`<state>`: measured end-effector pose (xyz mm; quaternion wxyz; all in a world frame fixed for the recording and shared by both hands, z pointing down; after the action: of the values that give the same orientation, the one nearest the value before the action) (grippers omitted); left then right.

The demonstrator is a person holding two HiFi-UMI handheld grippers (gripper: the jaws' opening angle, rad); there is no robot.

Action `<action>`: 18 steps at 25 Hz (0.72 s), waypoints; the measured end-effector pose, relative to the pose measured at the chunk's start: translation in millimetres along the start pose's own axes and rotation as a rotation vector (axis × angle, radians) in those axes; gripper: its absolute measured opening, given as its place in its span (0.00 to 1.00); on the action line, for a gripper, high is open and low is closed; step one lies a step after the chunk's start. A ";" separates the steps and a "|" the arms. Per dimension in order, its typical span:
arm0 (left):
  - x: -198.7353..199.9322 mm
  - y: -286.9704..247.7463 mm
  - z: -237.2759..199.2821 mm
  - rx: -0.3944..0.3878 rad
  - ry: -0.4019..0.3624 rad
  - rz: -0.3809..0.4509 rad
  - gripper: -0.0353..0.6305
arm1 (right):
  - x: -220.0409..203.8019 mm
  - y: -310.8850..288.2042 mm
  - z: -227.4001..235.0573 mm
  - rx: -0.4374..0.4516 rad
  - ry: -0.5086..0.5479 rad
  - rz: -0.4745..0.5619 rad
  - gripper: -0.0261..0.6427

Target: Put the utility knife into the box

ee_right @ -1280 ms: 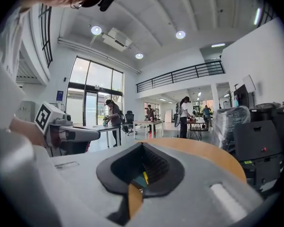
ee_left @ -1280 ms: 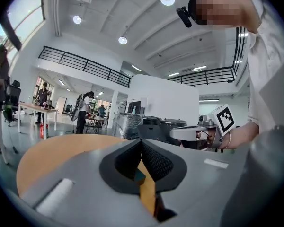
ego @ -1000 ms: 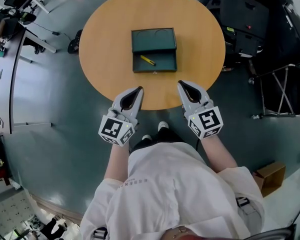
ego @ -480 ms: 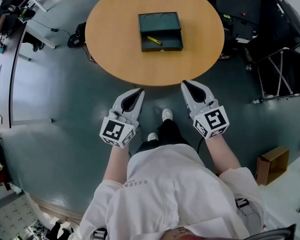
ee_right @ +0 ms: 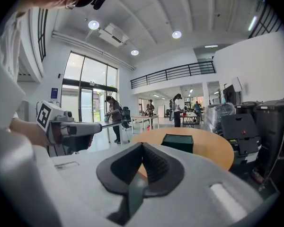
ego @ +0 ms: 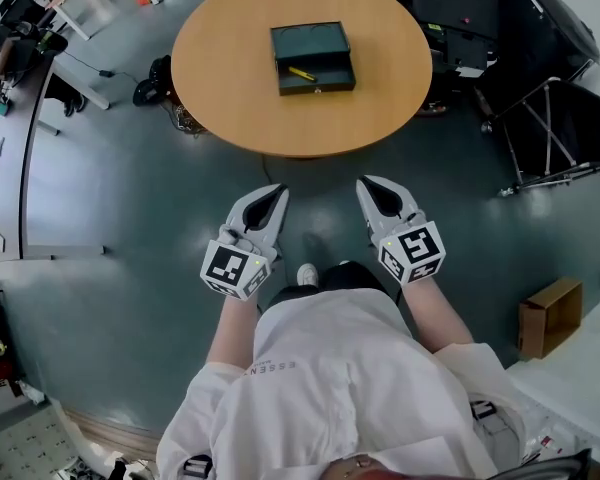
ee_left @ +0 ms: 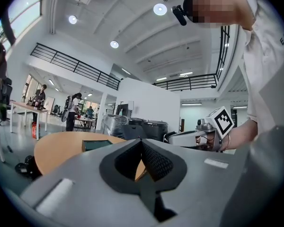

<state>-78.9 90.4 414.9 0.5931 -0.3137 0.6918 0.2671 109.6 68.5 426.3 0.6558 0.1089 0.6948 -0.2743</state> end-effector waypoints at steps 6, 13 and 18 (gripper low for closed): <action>6.6 -7.1 15.6 0.036 -0.010 0.019 0.06 | -8.1 12.4 5.4 0.030 -0.001 -0.009 0.03; 2.3 -15.3 43.7 0.065 0.012 0.017 0.06 | -16.2 29.3 14.1 0.077 -0.028 -0.033 0.03; -2.1 -20.3 59.7 0.076 0.013 0.000 0.06 | -14.1 39.3 23.1 0.081 -0.002 -0.015 0.03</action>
<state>-24.5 121.5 407.8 0.5999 -0.2927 0.7053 0.2387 150.9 91.7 430.9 0.6495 0.1298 0.6834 -0.3070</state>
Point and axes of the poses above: the fingertips, and each gripper's own axes: y backward along the fingers, z to its right, x out of its top, the point moved 5 cm from there along y, backward along the fingers, and after that the axes turned 8 degrees about -x, right-handed, at the moved point
